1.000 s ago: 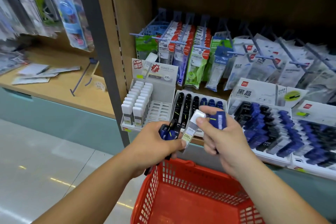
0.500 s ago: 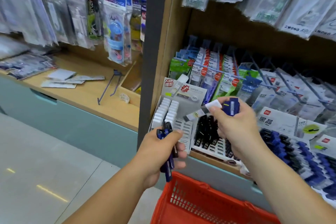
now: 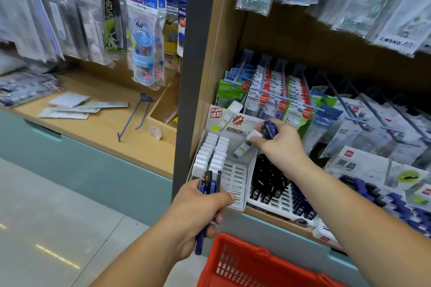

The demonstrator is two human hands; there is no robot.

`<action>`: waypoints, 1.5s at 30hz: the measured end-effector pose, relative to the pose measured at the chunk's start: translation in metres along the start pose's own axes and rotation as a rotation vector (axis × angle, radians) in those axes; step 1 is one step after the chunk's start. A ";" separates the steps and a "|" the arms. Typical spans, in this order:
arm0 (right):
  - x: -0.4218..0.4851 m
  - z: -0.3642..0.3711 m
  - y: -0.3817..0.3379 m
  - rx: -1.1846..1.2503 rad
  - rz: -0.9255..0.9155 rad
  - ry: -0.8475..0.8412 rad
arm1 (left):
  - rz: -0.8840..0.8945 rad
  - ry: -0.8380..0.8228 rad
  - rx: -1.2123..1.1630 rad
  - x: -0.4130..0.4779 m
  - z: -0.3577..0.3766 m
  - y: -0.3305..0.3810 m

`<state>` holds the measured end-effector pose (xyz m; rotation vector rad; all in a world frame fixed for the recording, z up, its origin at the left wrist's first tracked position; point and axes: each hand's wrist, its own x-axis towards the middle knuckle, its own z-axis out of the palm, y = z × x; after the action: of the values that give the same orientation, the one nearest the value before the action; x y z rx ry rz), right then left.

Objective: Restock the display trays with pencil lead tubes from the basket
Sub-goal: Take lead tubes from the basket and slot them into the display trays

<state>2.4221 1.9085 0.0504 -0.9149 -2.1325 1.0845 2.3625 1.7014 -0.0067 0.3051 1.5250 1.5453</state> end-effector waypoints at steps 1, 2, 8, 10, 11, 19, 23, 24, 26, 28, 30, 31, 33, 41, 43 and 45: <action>-0.001 0.001 0.003 -0.012 -0.007 0.000 | 0.002 -0.004 0.006 0.001 0.002 0.000; -0.001 0.003 0.006 -0.029 -0.012 0.004 | 0.004 -0.012 0.013 0.001 0.003 0.000; 0.000 0.019 0.022 -0.105 -0.029 -0.015 | 0.030 -0.048 0.029 0.001 0.009 0.001; 0.001 0.023 0.024 -0.117 -0.036 -0.007 | 0.029 -0.051 0.034 0.001 0.008 0.002; 0.002 0.023 0.024 -0.120 -0.041 -0.012 | 0.028 -0.051 0.038 0.001 0.008 0.002; 0.000 0.027 0.032 -0.273 -0.102 -0.031 | 0.036 -0.039 0.043 0.002 0.007 0.002; -0.001 0.035 0.028 -0.396 -0.129 -0.004 | 0.040 -0.036 0.025 0.000 0.007 0.004; -0.003 0.035 0.026 -0.472 -0.146 0.000 | 0.043 -0.039 0.025 0.000 0.007 0.005; -0.005 0.035 0.021 -0.624 -0.180 -0.014 | 0.046 -0.041 0.031 -0.001 0.007 0.006; -0.007 0.036 0.021 -0.728 -0.215 -0.081 | 0.050 -0.036 0.029 -0.001 0.007 0.007; -0.008 0.033 0.019 -0.604 -0.179 -0.131 | 0.058 -0.034 0.027 -0.003 0.008 0.008; -0.008 0.030 0.018 -0.418 -0.111 -0.149 | 0.065 -0.029 0.031 -0.003 0.007 0.008; -0.016 0.017 0.010 0.084 0.150 -0.196 | 0.083 -0.009 0.050 -0.003 0.007 0.007; -0.088 -0.028 -0.010 0.985 0.495 -0.170 | 0.215 -0.055 0.115 -0.015 0.044 0.009; -0.098 -0.030 -0.005 1.053 0.500 -0.132 | 0.241 -0.080 0.093 -0.019 0.062 0.005; -0.104 -0.032 0.000 1.076 0.497 -0.117 | 0.256 -0.092 0.063 -0.021 0.077 0.000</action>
<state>2.5085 1.8415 0.0485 -0.8154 -1.0516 2.2250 2.4293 1.7376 0.0179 0.6189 1.5089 1.6568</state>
